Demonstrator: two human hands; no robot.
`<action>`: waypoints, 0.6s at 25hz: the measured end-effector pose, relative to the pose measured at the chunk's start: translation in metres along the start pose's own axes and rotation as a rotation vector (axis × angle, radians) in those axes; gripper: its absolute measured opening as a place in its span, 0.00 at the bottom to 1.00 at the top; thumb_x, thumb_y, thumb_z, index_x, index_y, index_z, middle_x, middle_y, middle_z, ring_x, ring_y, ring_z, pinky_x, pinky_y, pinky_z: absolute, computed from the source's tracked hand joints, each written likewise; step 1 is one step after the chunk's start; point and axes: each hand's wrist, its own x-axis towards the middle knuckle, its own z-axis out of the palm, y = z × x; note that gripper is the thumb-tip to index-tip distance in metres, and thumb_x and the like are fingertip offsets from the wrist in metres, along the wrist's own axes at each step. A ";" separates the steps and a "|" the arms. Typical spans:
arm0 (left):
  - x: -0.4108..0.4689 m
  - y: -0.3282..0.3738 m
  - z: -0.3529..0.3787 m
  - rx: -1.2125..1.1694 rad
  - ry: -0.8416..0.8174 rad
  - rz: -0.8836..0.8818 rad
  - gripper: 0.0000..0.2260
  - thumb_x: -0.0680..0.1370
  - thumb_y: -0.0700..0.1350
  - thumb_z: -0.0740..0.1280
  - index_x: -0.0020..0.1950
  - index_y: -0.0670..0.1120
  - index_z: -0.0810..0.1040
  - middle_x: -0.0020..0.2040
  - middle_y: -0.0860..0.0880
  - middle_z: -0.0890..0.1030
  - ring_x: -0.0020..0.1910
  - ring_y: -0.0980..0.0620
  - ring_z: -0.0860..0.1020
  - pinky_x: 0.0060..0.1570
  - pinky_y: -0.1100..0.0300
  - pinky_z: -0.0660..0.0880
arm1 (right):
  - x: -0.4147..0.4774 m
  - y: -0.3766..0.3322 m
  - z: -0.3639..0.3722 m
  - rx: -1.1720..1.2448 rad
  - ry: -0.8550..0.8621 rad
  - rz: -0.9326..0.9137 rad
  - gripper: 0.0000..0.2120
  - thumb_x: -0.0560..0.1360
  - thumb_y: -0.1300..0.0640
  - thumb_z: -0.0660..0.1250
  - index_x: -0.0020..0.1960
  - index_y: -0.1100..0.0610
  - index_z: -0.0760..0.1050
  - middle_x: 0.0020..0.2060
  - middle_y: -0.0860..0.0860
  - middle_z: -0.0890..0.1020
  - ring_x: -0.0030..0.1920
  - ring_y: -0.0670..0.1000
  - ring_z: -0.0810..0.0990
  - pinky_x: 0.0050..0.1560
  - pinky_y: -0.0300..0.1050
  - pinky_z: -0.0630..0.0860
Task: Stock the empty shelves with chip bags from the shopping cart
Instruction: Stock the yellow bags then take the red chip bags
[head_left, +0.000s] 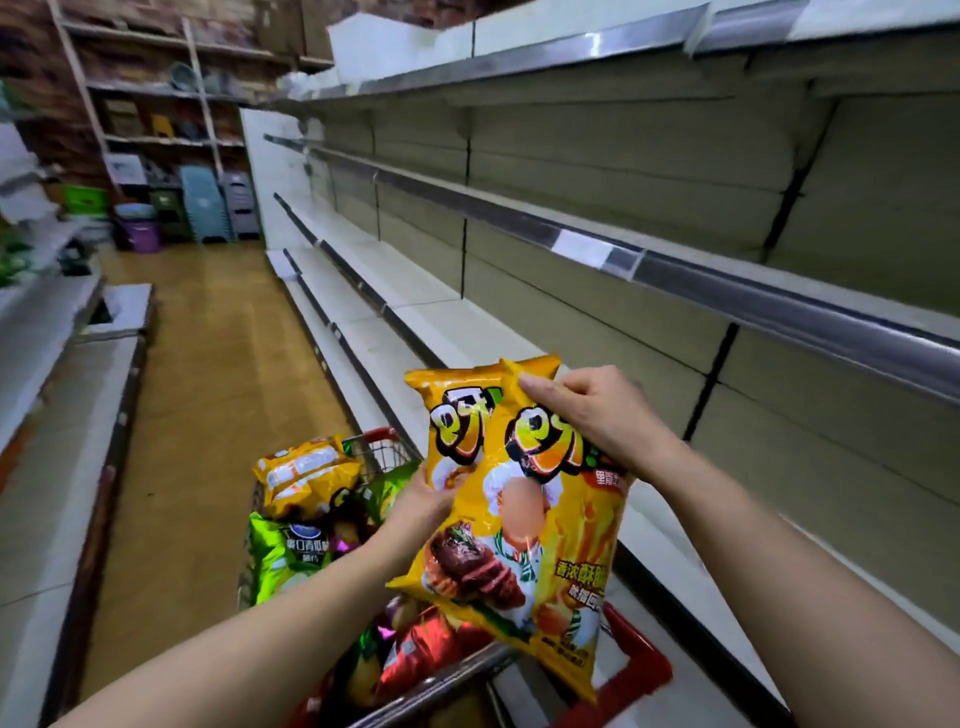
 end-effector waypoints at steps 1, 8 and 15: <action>-0.002 0.002 0.012 0.028 -0.024 0.063 0.18 0.81 0.36 0.56 0.72 0.35 0.63 0.68 0.42 0.70 0.68 0.40 0.68 0.60 0.60 0.66 | -0.010 0.004 -0.014 0.003 0.031 -0.012 0.27 0.70 0.34 0.63 0.27 0.54 0.62 0.21 0.45 0.65 0.24 0.46 0.64 0.30 0.43 0.58; -0.067 0.060 0.071 -0.120 -0.199 0.247 0.18 0.73 0.38 0.71 0.61 0.46 0.73 0.54 0.50 0.80 0.51 0.52 0.76 0.48 0.67 0.71 | -0.088 0.027 -0.122 -0.125 0.334 -0.019 0.32 0.68 0.30 0.61 0.30 0.60 0.70 0.27 0.57 0.77 0.32 0.57 0.76 0.34 0.52 0.71; -0.104 0.118 0.097 -0.266 -0.450 0.427 0.25 0.59 0.48 0.80 0.52 0.46 0.78 0.38 0.53 0.84 0.36 0.56 0.82 0.34 0.66 0.76 | -0.173 0.023 -0.193 -0.184 0.578 0.067 0.28 0.69 0.34 0.64 0.25 0.56 0.62 0.22 0.49 0.66 0.26 0.49 0.66 0.32 0.47 0.61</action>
